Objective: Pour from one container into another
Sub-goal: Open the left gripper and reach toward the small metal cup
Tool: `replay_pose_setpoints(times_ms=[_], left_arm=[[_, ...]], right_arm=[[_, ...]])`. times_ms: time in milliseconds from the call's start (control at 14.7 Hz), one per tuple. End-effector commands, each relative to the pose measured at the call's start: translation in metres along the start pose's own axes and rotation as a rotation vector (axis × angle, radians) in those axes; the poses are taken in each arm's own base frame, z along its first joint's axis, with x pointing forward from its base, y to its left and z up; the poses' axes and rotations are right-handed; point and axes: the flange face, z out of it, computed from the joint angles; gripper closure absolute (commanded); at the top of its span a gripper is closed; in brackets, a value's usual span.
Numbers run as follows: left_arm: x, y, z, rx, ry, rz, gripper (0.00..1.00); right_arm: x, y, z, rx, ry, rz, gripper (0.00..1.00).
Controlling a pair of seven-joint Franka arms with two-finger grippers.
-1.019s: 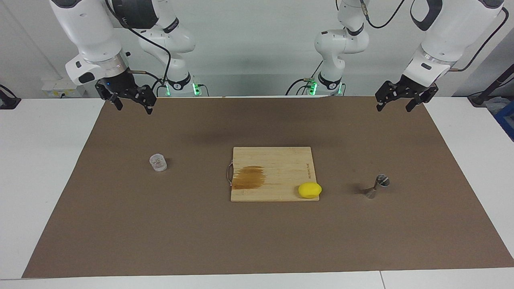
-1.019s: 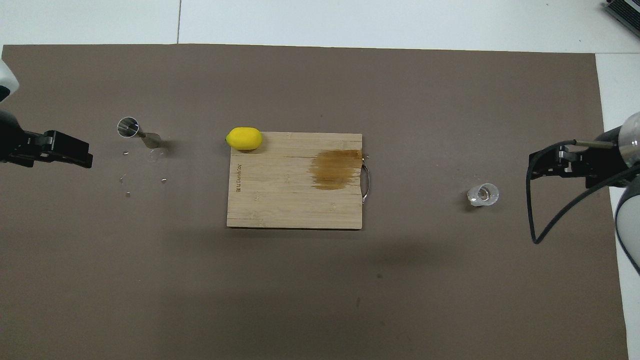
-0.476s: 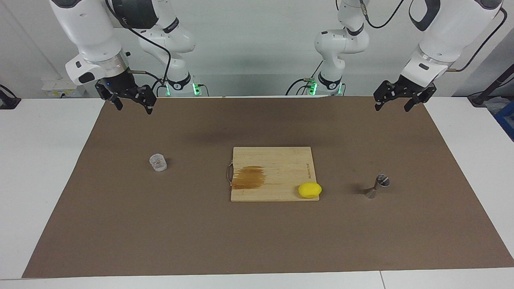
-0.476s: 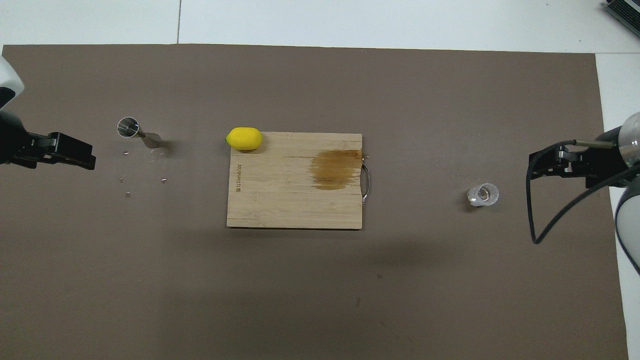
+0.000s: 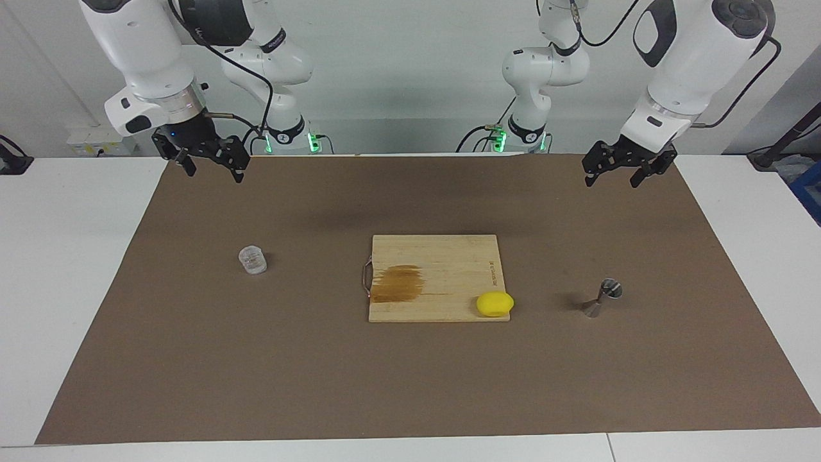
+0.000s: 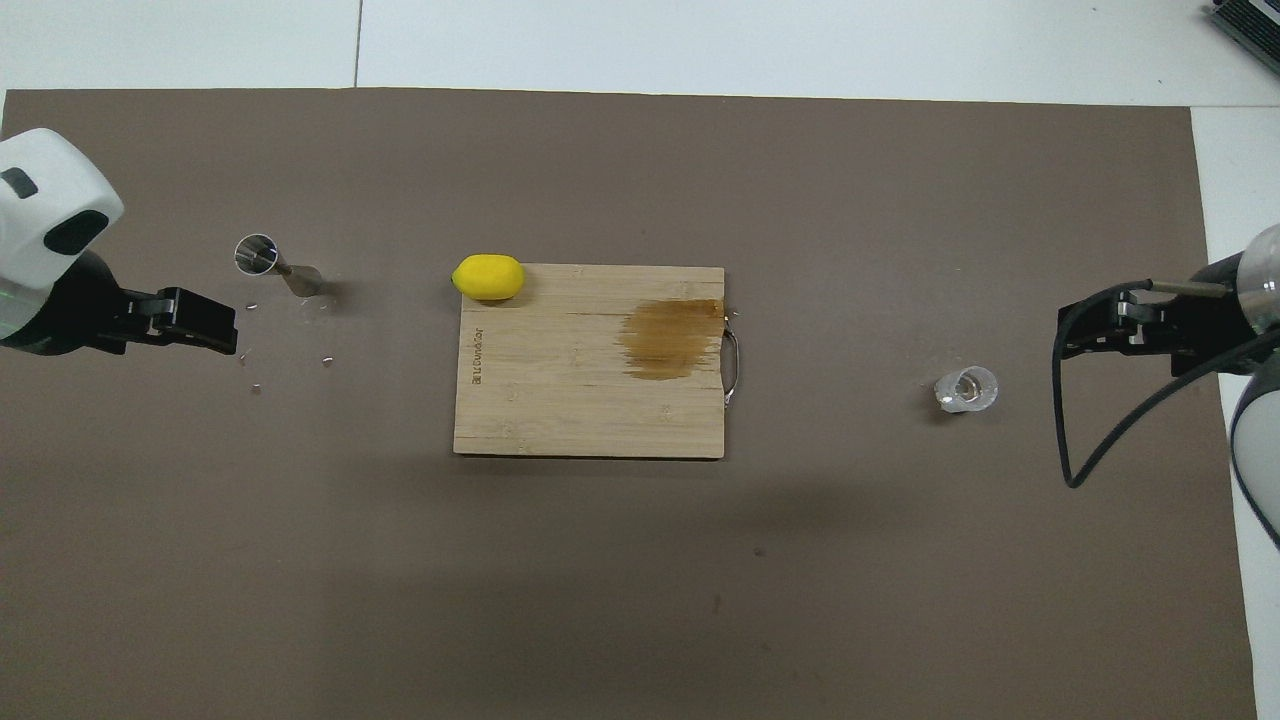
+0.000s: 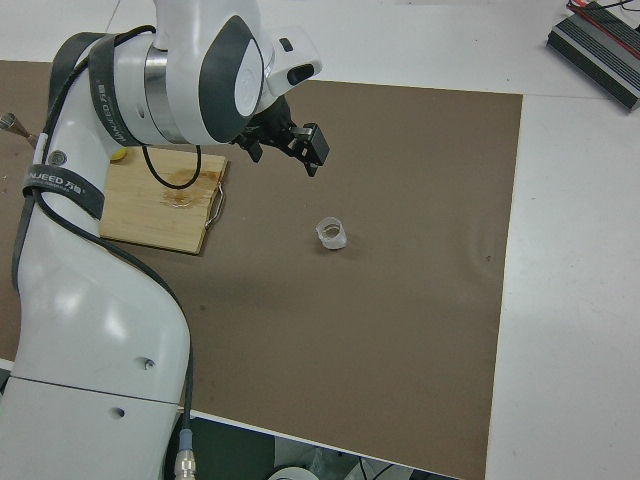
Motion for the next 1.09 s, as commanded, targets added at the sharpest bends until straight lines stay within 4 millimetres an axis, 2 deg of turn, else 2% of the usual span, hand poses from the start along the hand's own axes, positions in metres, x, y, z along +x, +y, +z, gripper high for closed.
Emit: replay_pose_setpoints(times_ms=[0,136,272,408,543,747,1019], left_arm=[[0.006,0.003,0.02,-0.027,-0.021,-0.069,0.0],[0.019,-0.008,0.029,-0.128,-0.082,-0.175,0.0],[0.039,-0.03,0.036,-0.222,-0.135,-0.418,0.0],[0.049,-0.055,0.046,-0.306,-0.174,-0.561,0.0],[0.049,-0.081,0.051,-0.35,-0.195,-0.682,0.0],[0.058,-0.118,0.058,-0.413,-0.184,-0.977,0.0],[0.065,-0.15,0.083,-0.505,-0.255,-1.32,0.0]], right_arm=[[0.0,0.003,0.001,0.003,0.001,-0.018,0.0],[0.0,0.003,0.001,0.004,0.002,-0.018,0.0],[0.0,0.003,0.001,0.003,0.001,-0.018,0.0],[0.0,0.003,0.001,0.004,0.002,-0.018,0.0],[0.0,0.003,0.001,0.003,0.001,-0.018,0.0],[0.0,0.003,0.001,0.004,0.002,-0.018,0.0],[0.0,0.003,0.001,0.003,0.001,-0.018,0.0]])
